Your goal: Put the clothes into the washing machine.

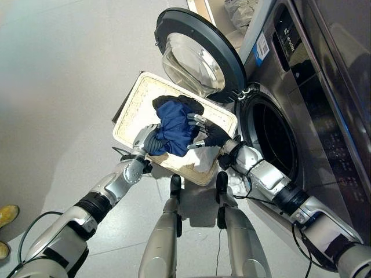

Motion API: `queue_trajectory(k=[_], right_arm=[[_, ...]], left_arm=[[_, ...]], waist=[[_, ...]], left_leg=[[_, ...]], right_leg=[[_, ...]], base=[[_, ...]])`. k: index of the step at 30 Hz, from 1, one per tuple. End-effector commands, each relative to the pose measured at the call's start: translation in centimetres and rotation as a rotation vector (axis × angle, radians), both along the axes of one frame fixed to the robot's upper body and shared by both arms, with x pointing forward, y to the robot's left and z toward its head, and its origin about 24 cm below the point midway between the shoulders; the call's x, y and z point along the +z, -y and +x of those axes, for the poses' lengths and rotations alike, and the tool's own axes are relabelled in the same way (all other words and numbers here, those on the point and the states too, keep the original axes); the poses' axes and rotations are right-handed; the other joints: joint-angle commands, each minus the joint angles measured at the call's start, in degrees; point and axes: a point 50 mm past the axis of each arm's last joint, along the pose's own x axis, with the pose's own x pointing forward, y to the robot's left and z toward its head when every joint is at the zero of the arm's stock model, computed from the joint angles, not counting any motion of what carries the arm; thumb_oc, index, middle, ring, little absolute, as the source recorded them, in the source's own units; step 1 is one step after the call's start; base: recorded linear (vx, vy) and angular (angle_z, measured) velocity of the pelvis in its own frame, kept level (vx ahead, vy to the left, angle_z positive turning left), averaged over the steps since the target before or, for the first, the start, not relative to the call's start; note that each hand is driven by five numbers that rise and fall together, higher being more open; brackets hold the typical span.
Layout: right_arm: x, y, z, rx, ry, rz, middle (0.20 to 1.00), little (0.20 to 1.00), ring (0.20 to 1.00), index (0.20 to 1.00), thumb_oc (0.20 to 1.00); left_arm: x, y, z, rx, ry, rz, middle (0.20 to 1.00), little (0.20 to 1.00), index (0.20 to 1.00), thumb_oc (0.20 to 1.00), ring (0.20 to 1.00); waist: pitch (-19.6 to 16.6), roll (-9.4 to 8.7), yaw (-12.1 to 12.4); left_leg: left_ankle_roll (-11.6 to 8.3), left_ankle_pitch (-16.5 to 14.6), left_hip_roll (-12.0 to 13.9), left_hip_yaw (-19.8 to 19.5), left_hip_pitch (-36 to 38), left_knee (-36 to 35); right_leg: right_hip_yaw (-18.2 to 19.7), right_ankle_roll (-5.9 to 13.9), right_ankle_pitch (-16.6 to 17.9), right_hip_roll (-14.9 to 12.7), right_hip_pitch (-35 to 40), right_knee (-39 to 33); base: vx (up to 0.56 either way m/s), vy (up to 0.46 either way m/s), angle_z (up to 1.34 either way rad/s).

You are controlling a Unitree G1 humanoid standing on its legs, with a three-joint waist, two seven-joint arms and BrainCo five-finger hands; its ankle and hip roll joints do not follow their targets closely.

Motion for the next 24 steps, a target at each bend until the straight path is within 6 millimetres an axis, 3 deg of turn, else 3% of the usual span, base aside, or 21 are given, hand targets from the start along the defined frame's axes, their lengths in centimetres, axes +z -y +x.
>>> queue_trajectory(k=[1, 5, 6, 7, 9, 10, 11, 12, 13, 14, 15, 17, 24], right_arm=[[0.6, -1.7, -1.1, 0.143, -0.056, 0.085, 1.000, 1.000, 1.000, 1.000, 1.000], [-0.8, -2.1, -1.5, 0.193, -0.156, 0.087, 1.000, 1.000, 1.000, 1.000, 1.000], [-0.9, -2.1, -1.6, 0.197, -0.167, 0.086, 0.915, 0.915, 0.915, 0.915, 0.915], [-1.3, -2.4, -1.9, 0.216, -0.200, 0.085, 0.476, 0.476, 0.476, 0.476, 0.476], [-1.6, -2.4, -1.9, 0.219, -0.205, 0.075, 0.401, 0.401, 0.401, 0.401, 0.401], [-1.7, -2.5, -2.1, 0.217, -0.185, 0.070, 0.200, 0.200, 0.200, 0.200, 0.200], [-1.7, -2.5, -2.1, 0.219, -0.180, 0.069, 0.200, 0.200, 0.200, 0.200, 0.200], [-1.6, -2.5, -2.3, 0.226, -0.157, 0.064, 0.404, 0.404, 0.404, 0.404, 0.404], [-1.5, -2.6, -2.3, 0.228, -0.154, 0.065, 0.526, 0.526, 0.526, 0.526, 0.526], [-1.4, -2.6, -2.3, 0.229, -0.141, 0.071, 0.805, 0.805, 0.805, 0.805, 0.805], [-0.9, -2.5, -2.2, 0.215, -0.102, 0.087, 1.000, 1.000, 1.000, 1.000, 1.000], [-0.4, -2.5, -2.2, 0.213, -0.075, 0.106, 1.000, 1.000, 1.000, 1.000, 1.000], [4.1, -0.8, -3.0, 0.193, 0.114, 0.380, 1.000, 1.000, 1.000, 1.000, 1.000]], left_arm=[[3.4, 2.3, -0.3, -0.141, 0.139, -0.036, 0.200, 0.200, 0.200, 0.200, 0.200], [3.5, 2.9, -0.6, -0.190, 0.140, -0.047, 0.200, 0.200, 0.200, 0.200, 0.200], [3.6, 3.0, -0.6, -0.194, 0.143, -0.053, 0.200, 0.200, 0.200, 0.200, 0.200], [4.0, 3.3, -0.8, -0.219, 0.155, -0.095, 0.200, 0.200, 0.200, 0.200, 0.200], [4.1, 3.5, -1.0, -0.239, 0.152, -0.118, 0.200, 0.200, 0.200, 0.200, 0.200], [4.2, 3.9, -1.3, -0.290, 0.113, -0.238, 0.200, 0.200, 0.200, 0.200, 0.200], [4.2, 4.0, -1.4, -0.298, 0.099, -0.251, 0.200, 0.200, 0.200, 0.200, 0.200], [4.2, 4.3, -1.6, -0.340, 0.031, -0.368, 0.200, 0.200, 0.200, 0.200, 0.200], [4.1, 4.3, -1.6, -0.343, 0.008, -0.397, 0.200, 0.200, 0.200, 0.200, 0.200], [3.8, 4.2, -1.5, -0.340, -0.034, -0.455, 0.200, 0.200, 0.200, 0.200, 0.200], [3.3, 4.2, -1.5, -0.332, -0.071, -0.507, 0.200, 0.200, 0.200, 0.200, 0.200], [3.1, 4.1, -1.5, -0.322, -0.091, -0.545, 0.200, 0.200, 0.200, 0.200, 0.200], [0.9, 2.6, -1.9, -0.220, -0.164, -0.677, 0.200, 0.200, 0.200, 0.200, 0.200]], waist=[[-0.87, -0.10, -0.71], [-0.87, -0.42, -0.72], [-0.87, -0.45, -0.72], [-0.87, -0.61, -0.79], [-0.87, -0.66, -0.79], [-0.87, -0.70, -0.74], [-0.87, -0.70, -0.75], [-0.87, -0.71, -0.83], [-0.87, -0.71, -0.87], [-0.87, -0.69, -0.92], [-0.87, -0.64, -1.07], [-0.87, -0.61, -1.14], [-0.87, -0.71, -1.71]], left_leg=[[1.65, -4.23, -4.78, 2.96, -0.45, 3.78], [1.58, -4.12, -4.63, 3.27, -1.01, 3.66], [1.58, -4.06, -4.59, 3.33, -1.07, 3.55], [1.61, -3.93, -4.51, 3.54, -1.23, 3.23], [1.62, -3.92, -4.48, 3.60, -1.35, 3.14], [1.65, -3.75, -4.45, 3.63, -1.91, 3.12], [1.65, -3.72, -4.45, 3.63, -2.02, 3.14], [1.69, -3.73, -4.46, 3.59, -2.35, 3.24], [1.68, -3.75, -4.45, 3.59, -2.46, 3.28], [1.73, -3.72, -4.50, 3.53, -2.62, 3.28], [1.80, -3.59, -4.63, 3.49, -2.90, 3.29], [1.81, -3.54, -4.62, 3.52, -3.01, 3.24], [2.06, -3.84, -4.73, 3.40, -2.79, 3.14]], right_leg=[[-1.64, 2.20, -2.48, 1.16, 3.14, -1.81], [-1.76, 2.41, -1.96, 1.24, 2.61, -2.36], [-1.74, 2.44, -1.87, 1.29, 2.50, -2.44], [-1.68, 2.48, -1.66, 1.48, 2.26, -2.78], [-1.66, 2.49, -1.60, 1.54, 2.10, -2.90], [-1.56, 2.43, -1.40, 1.69, 1.51, -2.87], [-1.53, 2.43, -1.39, 1.72, 1.39, -2.83], [-1.38, 2.45, -1.37, 1.85, 0.99, -2.71], [-1.33, 2.42, -1.36, 1.90, 0.88, -2.68], [-1.17, 2.41, -1.33, 2.00, 0.67, -2.64], [-0.97, 2.41, -1.20, 2.17, 0.36, -2.62], [-0.87, 2.42, -1.12, 2.24, 0.25, -2.68], [-0.44, 2.69, -1.22, 2.47, 0.31, -2.70]], base=[[0.01, -0.027, 0.03], [0.01, -0.030, 0.03], [0.01, -0.042, 0.03], [0.00, 0.000, 0.00], [0.00, -0.015, 0.00], [0.00, -0.030, 0.00], [0.01, -0.042, -0.01], [0.00, 0.000, 0.00], [0.00, 0.000, 0.00], [0.00, 0.000, 0.00], [0.00, 0.000, 0.00], [0.00, 0.000, 0.00], [0.00, 0.000, 0.00]])
